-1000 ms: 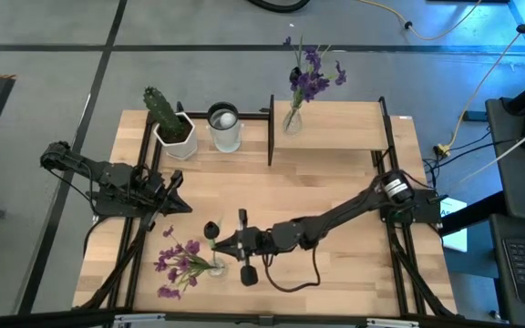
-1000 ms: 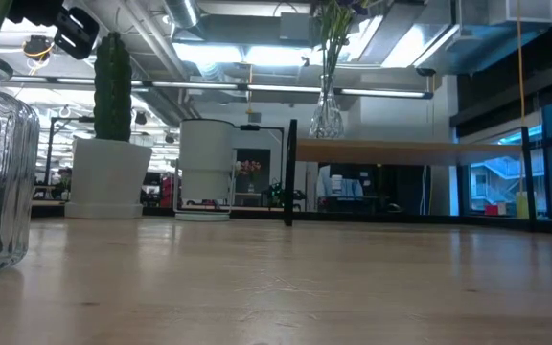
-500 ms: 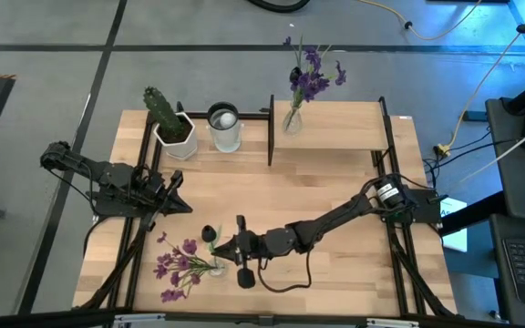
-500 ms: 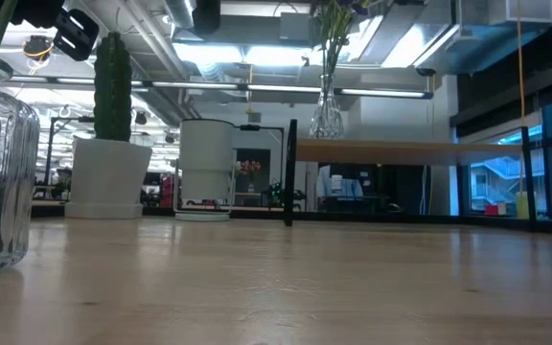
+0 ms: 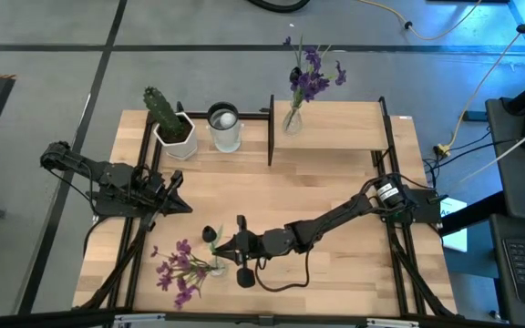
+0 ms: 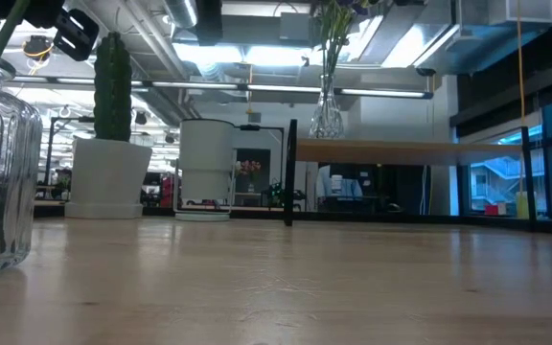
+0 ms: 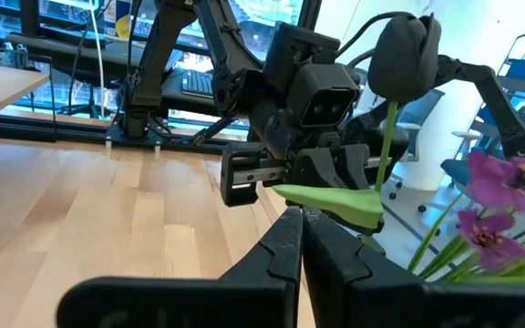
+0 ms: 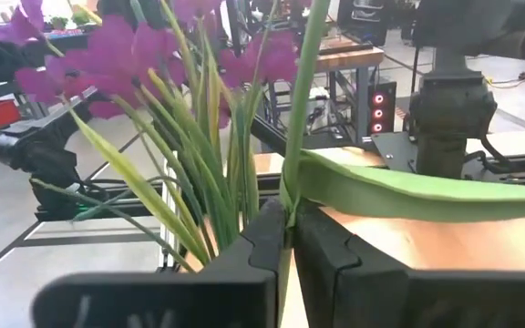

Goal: Pick and place flowers into a vace then onto a shelf
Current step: Put the black flower into the transparent vase

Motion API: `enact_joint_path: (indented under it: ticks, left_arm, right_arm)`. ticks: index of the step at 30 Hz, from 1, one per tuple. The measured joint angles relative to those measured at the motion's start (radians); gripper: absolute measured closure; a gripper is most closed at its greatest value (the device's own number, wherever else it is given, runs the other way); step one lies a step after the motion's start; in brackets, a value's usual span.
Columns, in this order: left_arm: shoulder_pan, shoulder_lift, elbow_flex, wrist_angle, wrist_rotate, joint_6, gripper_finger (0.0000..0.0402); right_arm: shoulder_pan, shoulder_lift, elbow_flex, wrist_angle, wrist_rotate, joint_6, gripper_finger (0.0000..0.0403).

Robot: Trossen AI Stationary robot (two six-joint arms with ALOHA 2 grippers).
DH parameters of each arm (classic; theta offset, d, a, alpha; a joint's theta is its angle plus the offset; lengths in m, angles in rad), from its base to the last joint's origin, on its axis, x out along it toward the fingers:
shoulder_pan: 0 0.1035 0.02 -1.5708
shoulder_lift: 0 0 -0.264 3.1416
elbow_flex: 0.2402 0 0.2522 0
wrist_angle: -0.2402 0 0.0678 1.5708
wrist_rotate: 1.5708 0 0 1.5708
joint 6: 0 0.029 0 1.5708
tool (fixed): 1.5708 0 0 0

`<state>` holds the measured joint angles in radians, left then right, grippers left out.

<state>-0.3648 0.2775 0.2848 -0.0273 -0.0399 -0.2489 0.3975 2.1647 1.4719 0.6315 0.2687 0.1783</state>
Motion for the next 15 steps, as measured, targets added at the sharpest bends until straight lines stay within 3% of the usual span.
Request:
enact_joint_path:
  ticks: [4, 15]
  left_arm:
    - [0.0, 0.0, 0.0, 0.0, 0.0, 0.0, 0.0393]
    - [0.0, 0.0, 0.0, 0.0, 0.0, 0.0, 0.0396]
  right_arm:
    - [0.0, 0.0, 0.0, 0.001, 0.0, -0.001, 0.0358]
    - [0.0, 0.0, 0.0, 0.001, 0.0, 0.025, 0.025]
